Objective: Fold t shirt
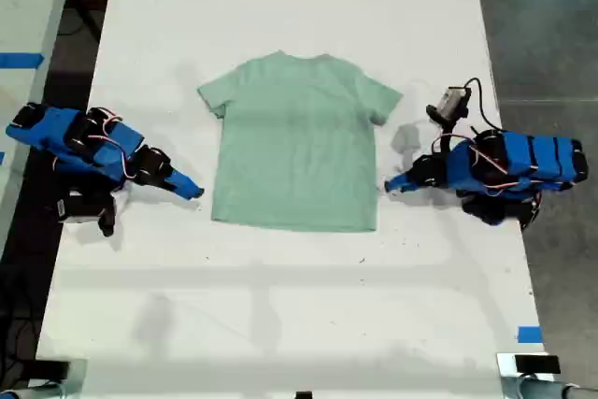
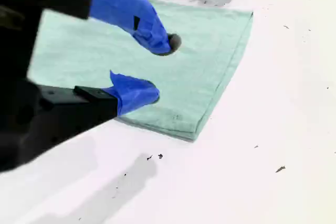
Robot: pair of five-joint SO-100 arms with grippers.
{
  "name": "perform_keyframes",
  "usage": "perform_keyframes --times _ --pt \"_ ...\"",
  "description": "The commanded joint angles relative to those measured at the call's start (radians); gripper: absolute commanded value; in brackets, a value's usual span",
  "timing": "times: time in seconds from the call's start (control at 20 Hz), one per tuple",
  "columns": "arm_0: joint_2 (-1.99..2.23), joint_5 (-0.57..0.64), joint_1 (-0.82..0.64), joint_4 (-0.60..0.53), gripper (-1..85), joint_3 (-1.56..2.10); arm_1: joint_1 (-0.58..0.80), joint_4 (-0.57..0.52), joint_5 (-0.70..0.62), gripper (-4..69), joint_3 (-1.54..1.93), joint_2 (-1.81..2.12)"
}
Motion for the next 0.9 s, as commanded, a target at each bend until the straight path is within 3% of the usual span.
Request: perform_keyframes --times 0.0,0.3,0.35,0.4,0.45,0.5,0.55,0.7,0.85 --pt "0.008 -0.017 0.006 0.003 11.3 0.002 -0.003 0.005 0.003 16.3 0.035 0.006" --pt "0.008 -0.017 0.006 0.003 11.3 0.002 0.041 0.005 0.008 16.4 0.035 0.005" --pt "0.008 -0.017 0.006 0.003 11.3 0.002 0.015 -0.003 0.124 16.7 0.035 0.008" --pt "0.008 -0.017 0.006 0.003 11.3 0.002 -0.081 -0.023 0.331 17.5 0.02 0.008" --pt "0.008 -0.017 0.006 0.003 11.3 0.002 -0.146 -0.06 0.431 20.1 -0.005 0.008" --pt "0.008 -0.017 0.006 0.003 11.3 0.002 -0.14 -0.081 0.425 16.3 -0.043 0.008" --pt "0.008 -0.017 0.006 0.003 11.3 0.002 -0.11 -0.14 0.296 8.2 -0.089 0.008" --pt "0.008 -0.017 0.006 0.003 11.3 0.002 0.04 -0.29 -0.078 7.5 -0.242 0.005" --pt "0.008 -0.017 0.006 0.003 11.3 0.002 0.253 -0.23 -0.245 11.9 -0.485 -0.097"
